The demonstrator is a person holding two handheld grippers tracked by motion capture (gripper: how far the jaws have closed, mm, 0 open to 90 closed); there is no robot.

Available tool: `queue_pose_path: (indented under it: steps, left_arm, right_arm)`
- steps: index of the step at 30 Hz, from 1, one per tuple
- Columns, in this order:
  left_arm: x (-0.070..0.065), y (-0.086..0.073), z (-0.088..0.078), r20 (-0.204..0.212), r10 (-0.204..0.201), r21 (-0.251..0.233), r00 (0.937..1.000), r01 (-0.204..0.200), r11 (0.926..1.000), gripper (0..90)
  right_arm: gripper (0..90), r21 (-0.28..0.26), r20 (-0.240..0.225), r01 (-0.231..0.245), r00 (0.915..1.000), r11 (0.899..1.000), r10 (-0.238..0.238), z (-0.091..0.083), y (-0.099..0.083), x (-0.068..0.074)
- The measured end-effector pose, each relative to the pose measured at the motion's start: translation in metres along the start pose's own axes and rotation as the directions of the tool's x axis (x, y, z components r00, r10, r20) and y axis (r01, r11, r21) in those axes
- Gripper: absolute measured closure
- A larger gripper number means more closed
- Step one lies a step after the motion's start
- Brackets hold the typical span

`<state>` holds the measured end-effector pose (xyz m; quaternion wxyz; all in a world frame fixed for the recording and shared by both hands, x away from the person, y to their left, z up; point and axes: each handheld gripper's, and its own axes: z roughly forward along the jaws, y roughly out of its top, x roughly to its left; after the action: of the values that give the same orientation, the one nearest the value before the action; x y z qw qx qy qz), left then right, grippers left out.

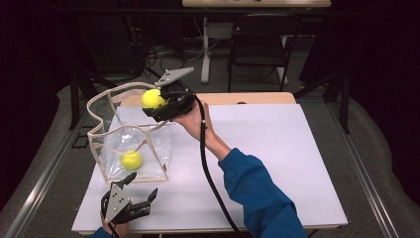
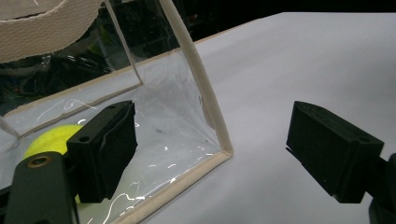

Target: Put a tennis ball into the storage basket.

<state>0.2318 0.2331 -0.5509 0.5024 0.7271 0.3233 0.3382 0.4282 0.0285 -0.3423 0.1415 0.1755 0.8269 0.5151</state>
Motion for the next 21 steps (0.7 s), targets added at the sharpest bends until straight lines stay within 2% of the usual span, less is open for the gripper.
queue_pose_path:
  steps: [21]
  left_arm:
    - [0.000,0.000,-0.001,0.000,-0.001,-0.001,1.0000,0.001,1.0000,15.9]
  right_arm:
    - [26.3,0.021,-0.018,-0.006,0.9998,1.000,0.006,0.015,-0.002,0.004]
